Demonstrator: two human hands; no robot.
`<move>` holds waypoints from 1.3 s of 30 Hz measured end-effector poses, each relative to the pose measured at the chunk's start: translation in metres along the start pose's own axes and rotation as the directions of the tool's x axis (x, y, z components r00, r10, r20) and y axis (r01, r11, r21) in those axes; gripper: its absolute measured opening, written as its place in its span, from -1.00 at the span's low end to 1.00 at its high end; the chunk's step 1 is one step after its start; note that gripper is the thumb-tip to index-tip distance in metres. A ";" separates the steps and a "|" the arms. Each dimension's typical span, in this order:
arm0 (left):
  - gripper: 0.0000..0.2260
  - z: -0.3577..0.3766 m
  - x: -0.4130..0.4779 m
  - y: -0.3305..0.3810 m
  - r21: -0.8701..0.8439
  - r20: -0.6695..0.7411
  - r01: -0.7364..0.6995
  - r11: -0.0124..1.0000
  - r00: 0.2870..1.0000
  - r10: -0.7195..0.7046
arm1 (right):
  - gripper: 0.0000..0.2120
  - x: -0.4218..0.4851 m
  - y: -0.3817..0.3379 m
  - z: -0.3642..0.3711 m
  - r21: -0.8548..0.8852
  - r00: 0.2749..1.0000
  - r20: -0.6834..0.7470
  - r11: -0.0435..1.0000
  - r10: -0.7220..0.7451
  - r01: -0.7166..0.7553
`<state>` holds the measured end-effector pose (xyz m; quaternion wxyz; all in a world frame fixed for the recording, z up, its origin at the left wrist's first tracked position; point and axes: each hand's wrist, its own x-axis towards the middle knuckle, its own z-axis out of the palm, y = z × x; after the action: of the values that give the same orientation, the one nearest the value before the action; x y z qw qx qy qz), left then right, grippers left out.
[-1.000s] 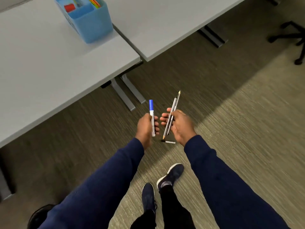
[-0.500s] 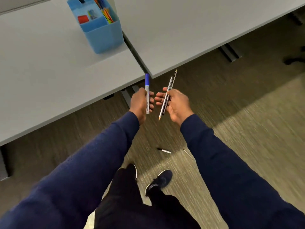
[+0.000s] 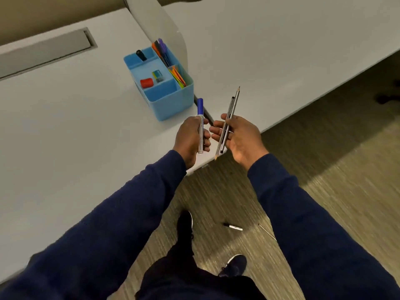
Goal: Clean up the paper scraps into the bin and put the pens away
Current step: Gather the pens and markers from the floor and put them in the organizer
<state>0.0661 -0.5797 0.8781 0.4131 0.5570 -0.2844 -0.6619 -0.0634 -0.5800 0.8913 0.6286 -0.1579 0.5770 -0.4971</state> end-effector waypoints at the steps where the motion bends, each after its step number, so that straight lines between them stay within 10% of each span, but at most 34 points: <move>1: -0.76 -0.006 0.005 0.010 0.000 0.000 -0.027 1.000 1.000 0.027 | -0.84 0.004 -0.003 0.011 0.011 1.000 -0.006 1.000 -0.005 0.005; 17: -0.81 -0.063 0.081 0.136 0.283 0.026 -0.416 0.864 0.904 0.427 | -0.78 0.038 -0.035 0.093 -0.006 0.994 0.015 0.994 -0.109 0.109; 33: -0.79 -0.086 0.122 0.112 0.891 0.236 -0.410 0.196 0.786 0.571 | -0.81 0.064 -0.038 0.104 -0.050 0.994 0.042 0.994 -0.100 0.102; 39: -0.78 -0.087 0.126 0.111 0.906 0.231 -0.385 0.175 0.797 0.558 | -0.80 0.069 -0.042 0.110 -0.064 0.991 0.074 0.992 -0.108 0.112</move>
<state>0.1715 -0.7366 0.8885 0.2276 0.6202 -0.7302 -0.1743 0.0042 -0.6960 0.9157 0.6144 -0.2282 0.5614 -0.5053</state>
